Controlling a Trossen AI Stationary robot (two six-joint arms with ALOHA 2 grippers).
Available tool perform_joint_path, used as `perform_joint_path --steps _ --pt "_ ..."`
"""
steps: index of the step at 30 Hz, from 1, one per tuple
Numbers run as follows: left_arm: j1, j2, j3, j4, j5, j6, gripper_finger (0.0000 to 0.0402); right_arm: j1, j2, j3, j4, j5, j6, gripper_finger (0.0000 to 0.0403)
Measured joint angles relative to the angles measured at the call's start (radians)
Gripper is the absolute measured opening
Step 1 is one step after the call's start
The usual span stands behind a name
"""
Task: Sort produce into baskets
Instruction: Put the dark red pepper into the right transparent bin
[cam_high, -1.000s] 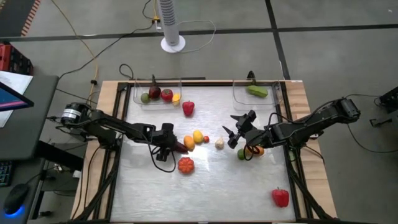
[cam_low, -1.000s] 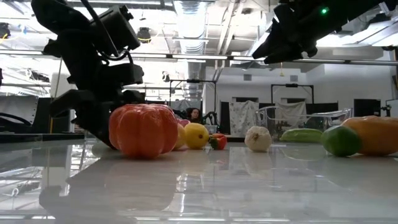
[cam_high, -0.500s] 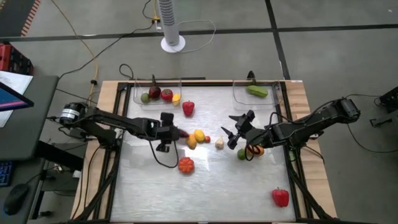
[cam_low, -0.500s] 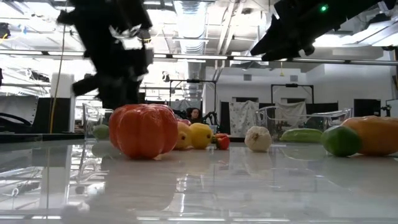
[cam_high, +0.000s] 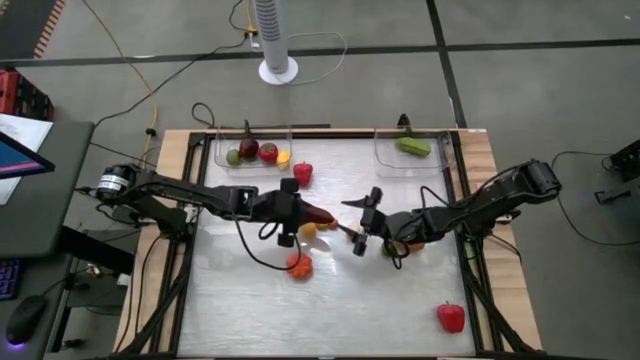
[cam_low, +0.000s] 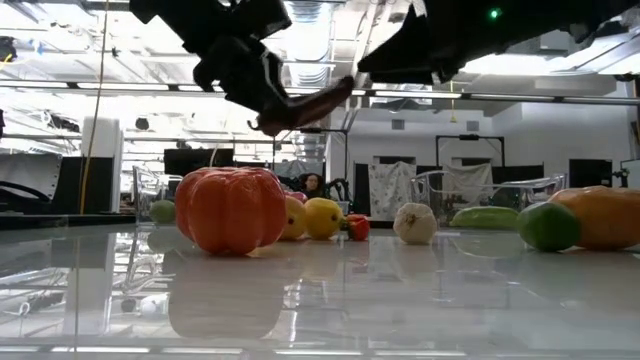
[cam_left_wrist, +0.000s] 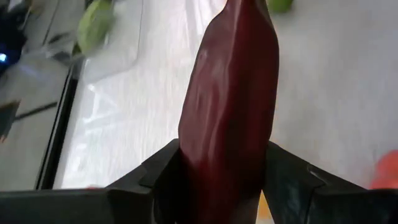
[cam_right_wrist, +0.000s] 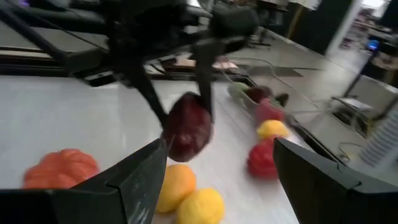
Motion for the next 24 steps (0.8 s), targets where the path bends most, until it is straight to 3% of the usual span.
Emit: perform_joint_path --steps 7,13,24 --pt "0.0 0.001 0.0 0.094 0.053 0.03 0.0173 -0.015 0.0 0.0 0.046 -0.138 -0.003 0.032" --pt "0.0 0.001 0.0 0.175 0.081 0.053 0.0173 -0.021 0.0 0.001 0.062 -0.15 -0.019 0.0315" --pt "0.001 0.001 0.0 0.206 0.099 0.036 0.0174 -0.025 0.0 0.001 0.1 -0.154 -0.033 0.0215"
